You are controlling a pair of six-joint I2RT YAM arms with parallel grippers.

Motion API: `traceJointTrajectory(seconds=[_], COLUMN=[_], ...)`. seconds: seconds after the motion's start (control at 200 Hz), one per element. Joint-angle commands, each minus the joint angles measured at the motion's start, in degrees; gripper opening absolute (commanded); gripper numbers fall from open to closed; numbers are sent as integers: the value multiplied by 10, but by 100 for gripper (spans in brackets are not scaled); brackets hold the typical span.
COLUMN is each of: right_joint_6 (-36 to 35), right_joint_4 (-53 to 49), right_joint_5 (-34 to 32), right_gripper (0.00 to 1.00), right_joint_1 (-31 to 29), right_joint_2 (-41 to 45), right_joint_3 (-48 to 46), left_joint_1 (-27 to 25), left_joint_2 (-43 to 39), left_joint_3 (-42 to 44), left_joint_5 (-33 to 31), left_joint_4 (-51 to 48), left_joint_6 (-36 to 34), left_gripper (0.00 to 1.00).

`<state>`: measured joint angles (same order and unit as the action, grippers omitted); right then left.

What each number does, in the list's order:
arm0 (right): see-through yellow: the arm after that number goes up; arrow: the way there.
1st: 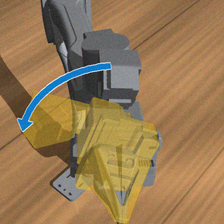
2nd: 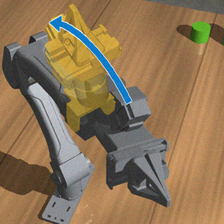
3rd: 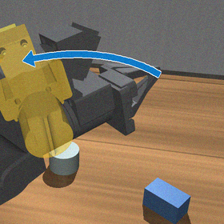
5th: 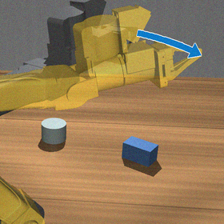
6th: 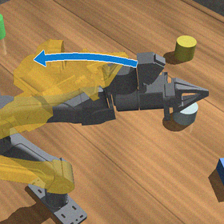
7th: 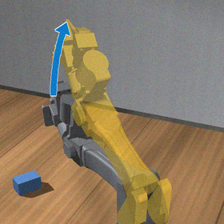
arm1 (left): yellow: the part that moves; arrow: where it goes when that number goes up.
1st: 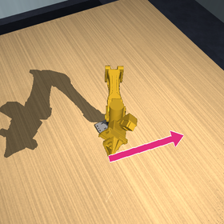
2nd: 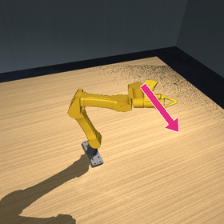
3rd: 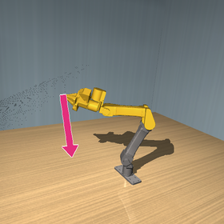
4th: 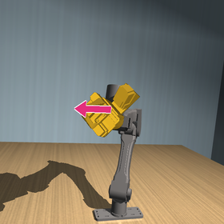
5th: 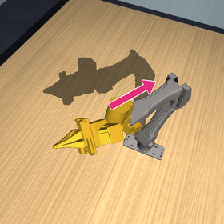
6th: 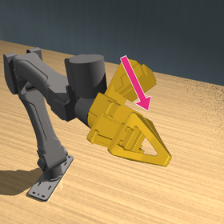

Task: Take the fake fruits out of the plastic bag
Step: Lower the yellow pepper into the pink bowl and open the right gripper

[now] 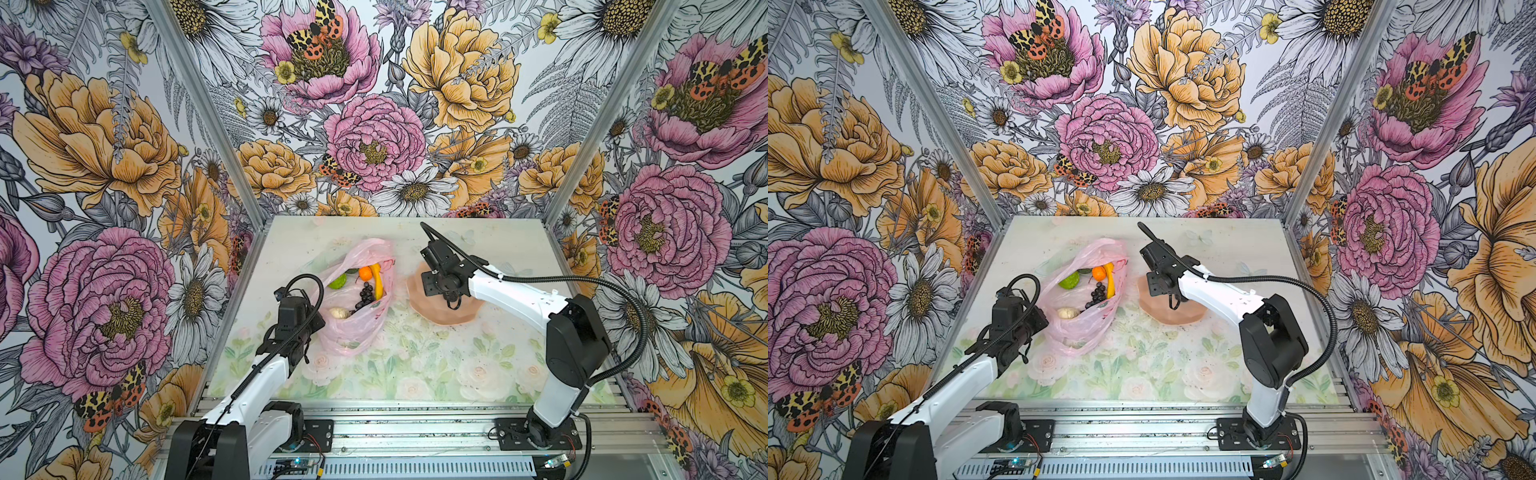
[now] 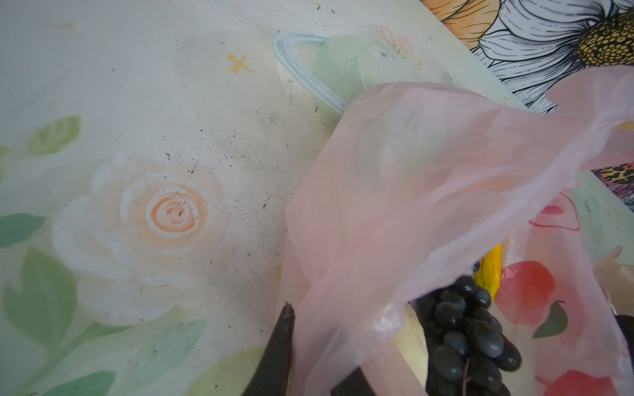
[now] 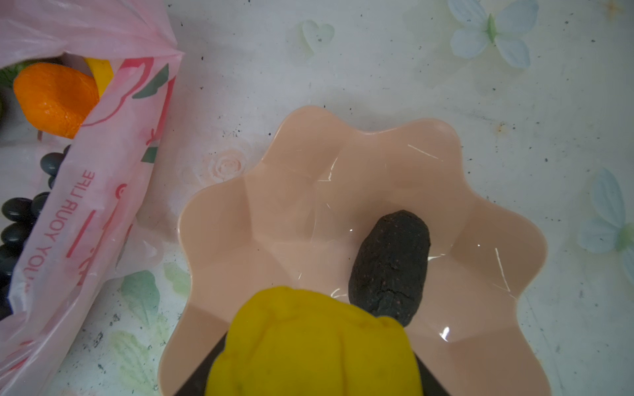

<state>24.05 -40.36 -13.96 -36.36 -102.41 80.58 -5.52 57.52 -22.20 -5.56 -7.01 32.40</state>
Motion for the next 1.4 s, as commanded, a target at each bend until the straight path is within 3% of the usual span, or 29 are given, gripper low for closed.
traceJointTrajectory(seconds=[0.0, 0.53, 0.736, 1.031, 1.396], right_joint_6=[-15, -70, -80, -88, -91], right_joint_4=[-18, -25, -25, -25, -25], right_joint_5=[-27, -45, -68, -82, -97], right_gripper=[62, 64, 70, 74, 72], right_joint_1=[-3, 9, 13, 20, 31], right_joint_2=[-22, -118, -147, -156, -151], right_joint_3=[31, 61, 78, 93, 95], left_joint_1=[-5, -4, -4, -5, -5], left_joint_2=[2, 4, 3, 0, -1], left_joint_3=[-13, -14, -14, -13, -13], left_joint_5=[7, 6, 7, 7, 6], left_joint_4=[13, 15, 12, 12, 11], left_joint_6=[-15, -15, -15, -16, -16], left_gripper=[17, 18, 17, 17, 18])
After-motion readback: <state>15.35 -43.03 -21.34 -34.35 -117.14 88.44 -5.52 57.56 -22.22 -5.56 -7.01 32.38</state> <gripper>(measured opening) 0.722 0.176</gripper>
